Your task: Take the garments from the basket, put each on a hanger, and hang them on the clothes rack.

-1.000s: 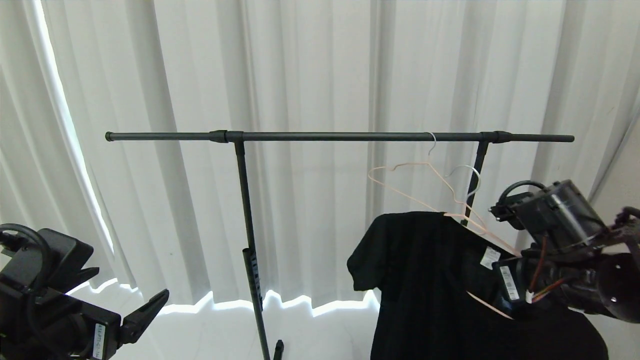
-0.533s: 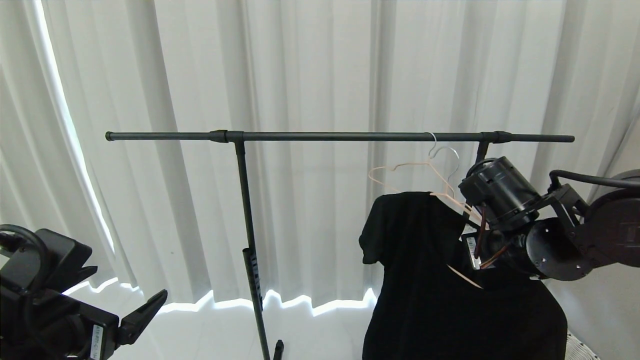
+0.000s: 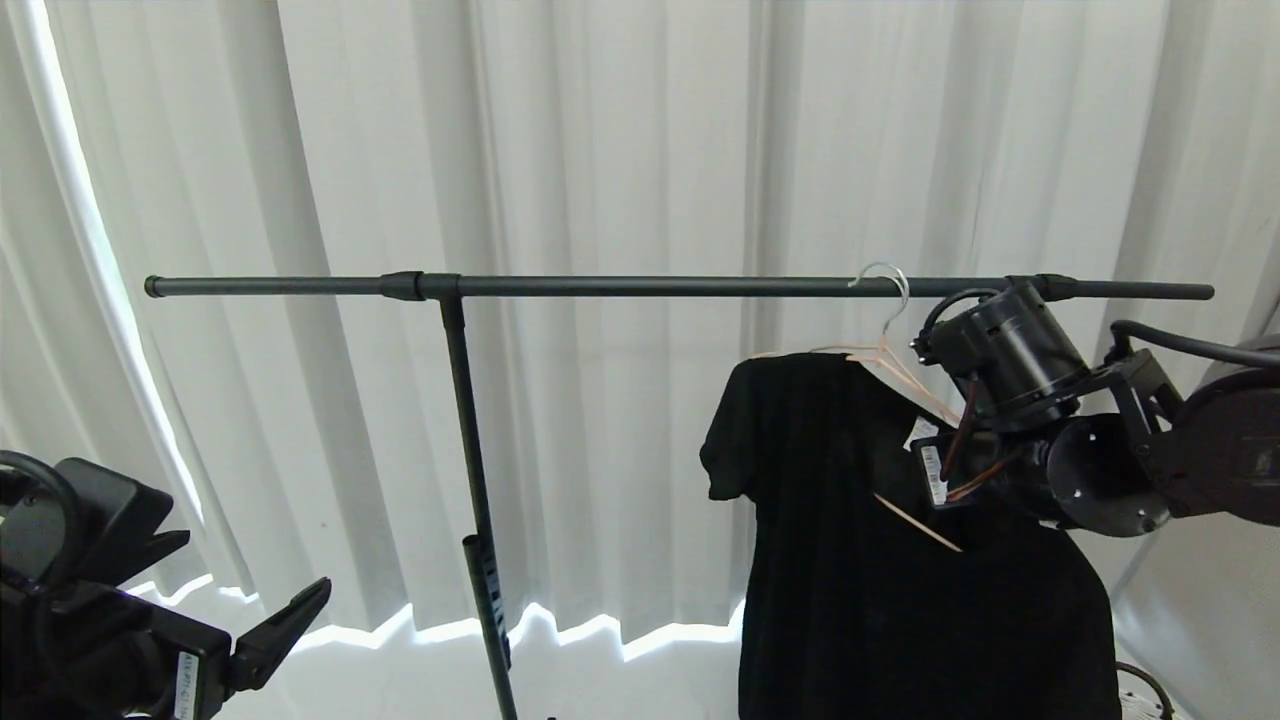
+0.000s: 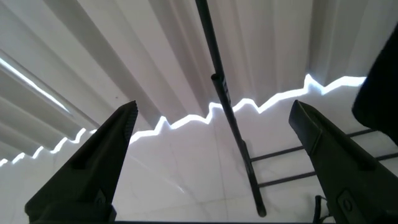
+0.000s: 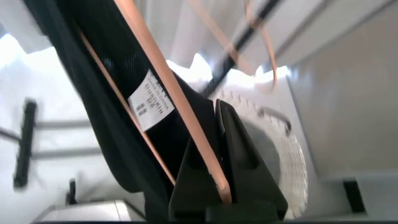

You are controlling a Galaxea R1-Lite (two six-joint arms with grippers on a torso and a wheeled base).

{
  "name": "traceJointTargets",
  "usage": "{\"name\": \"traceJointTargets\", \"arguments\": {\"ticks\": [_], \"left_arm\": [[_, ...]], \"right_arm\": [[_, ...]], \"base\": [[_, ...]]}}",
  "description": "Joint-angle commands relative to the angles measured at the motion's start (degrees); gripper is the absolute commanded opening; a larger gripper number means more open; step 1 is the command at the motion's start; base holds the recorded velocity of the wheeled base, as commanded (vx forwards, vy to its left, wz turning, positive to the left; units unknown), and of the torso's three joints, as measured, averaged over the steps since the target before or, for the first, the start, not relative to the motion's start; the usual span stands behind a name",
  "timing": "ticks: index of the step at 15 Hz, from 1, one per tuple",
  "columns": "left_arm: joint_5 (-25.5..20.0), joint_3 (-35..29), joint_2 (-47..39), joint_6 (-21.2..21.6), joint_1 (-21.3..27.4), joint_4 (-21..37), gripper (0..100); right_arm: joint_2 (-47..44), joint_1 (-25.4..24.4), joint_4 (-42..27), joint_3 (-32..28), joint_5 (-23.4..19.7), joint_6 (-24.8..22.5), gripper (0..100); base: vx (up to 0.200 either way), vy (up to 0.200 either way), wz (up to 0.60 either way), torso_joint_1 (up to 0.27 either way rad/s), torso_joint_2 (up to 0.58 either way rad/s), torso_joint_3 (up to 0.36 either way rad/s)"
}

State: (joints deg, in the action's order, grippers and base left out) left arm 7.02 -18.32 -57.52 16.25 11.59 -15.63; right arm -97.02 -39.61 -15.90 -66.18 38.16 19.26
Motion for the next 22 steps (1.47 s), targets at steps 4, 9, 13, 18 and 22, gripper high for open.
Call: {"name": "traceJointTargets", "arguments": {"ticks": [4,9,13,18,22], "left_arm": [[0.01,0.04,0.47,-0.08,0.01,-0.02,100],[-0.08,0.04,0.39,0.01,0.01,-0.02,100],[-0.17,0.04,0.56,0.01,1.06,-0.02,100],[-0.17,2.68,3.11,1.15,2.91,-0.02,100],[-0.17,4.08,4.69,1.06,3.00,-0.02,100]], "right_arm": [[3.60,3.31,3.15,0.53,-5.46,-7.13,0],[2.45,2.08,3.50,0.09,-5.55,-7.92,0],[0.61,0.50,4.82,0.09,-6.16,-7.75,0],[-4.40,-0.38,5.96,-2.99,-6.43,-7.66,0],[-7.30,0.41,5.79,-3.60,-6.52,-8.01,0]], "base": [[0.200,0.000,0.00,0.005,0.00,0.001],[0.200,0.000,0.00,0.003,0.01,0.003],[0.050,0.000,0.00,0.001,0.00,-0.001],[0.000,0.000,0.00,0.000,0.00,0.000],[0.000,0.000,0.00,0.000,0.00,0.000]]}}
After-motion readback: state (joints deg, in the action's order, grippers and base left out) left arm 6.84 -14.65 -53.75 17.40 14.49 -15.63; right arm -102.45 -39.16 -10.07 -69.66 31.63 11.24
